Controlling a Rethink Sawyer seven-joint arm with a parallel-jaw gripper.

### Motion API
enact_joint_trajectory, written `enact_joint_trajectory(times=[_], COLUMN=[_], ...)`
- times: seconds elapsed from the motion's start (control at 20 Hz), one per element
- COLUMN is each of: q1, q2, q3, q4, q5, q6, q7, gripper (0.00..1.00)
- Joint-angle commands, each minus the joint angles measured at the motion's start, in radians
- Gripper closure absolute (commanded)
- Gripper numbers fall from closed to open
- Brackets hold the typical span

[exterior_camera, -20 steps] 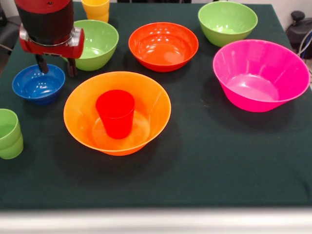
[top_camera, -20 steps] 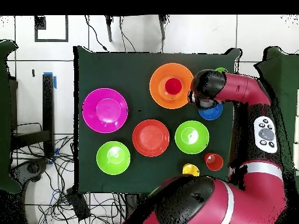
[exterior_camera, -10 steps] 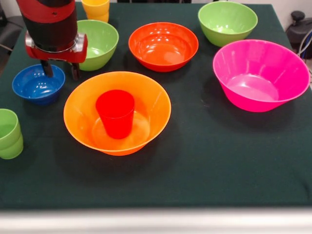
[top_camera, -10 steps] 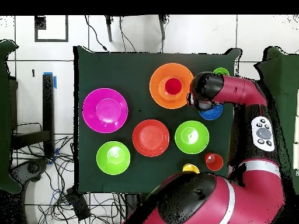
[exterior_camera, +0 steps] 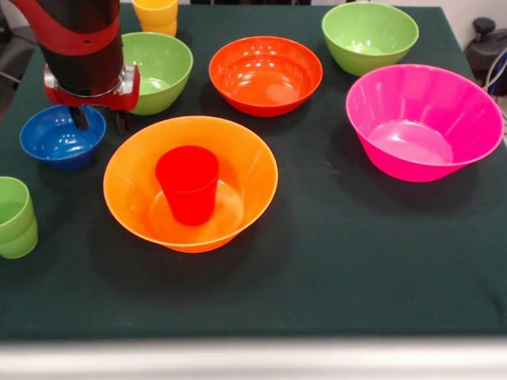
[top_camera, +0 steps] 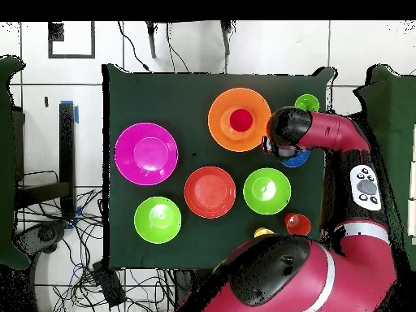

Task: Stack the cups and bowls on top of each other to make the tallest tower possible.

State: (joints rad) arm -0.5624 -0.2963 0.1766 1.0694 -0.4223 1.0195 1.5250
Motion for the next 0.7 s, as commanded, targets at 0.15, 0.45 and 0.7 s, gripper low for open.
enact_joint_trajectory(times=[0.15, 0.45, 0.7], q1=[-0.014, -0.014, -0.013], q2=[0.035, 0.036, 0.035], q3=[0.109, 0.125, 0.127], q4=[-0.045, -0.050, -0.052], q5=[-0.121, -0.133, -0.143], q6=[-0.011, -0.006, -0.005], q7=[-0.374, -0.356, -0.349], gripper=[0.00, 0.00, 1.00])
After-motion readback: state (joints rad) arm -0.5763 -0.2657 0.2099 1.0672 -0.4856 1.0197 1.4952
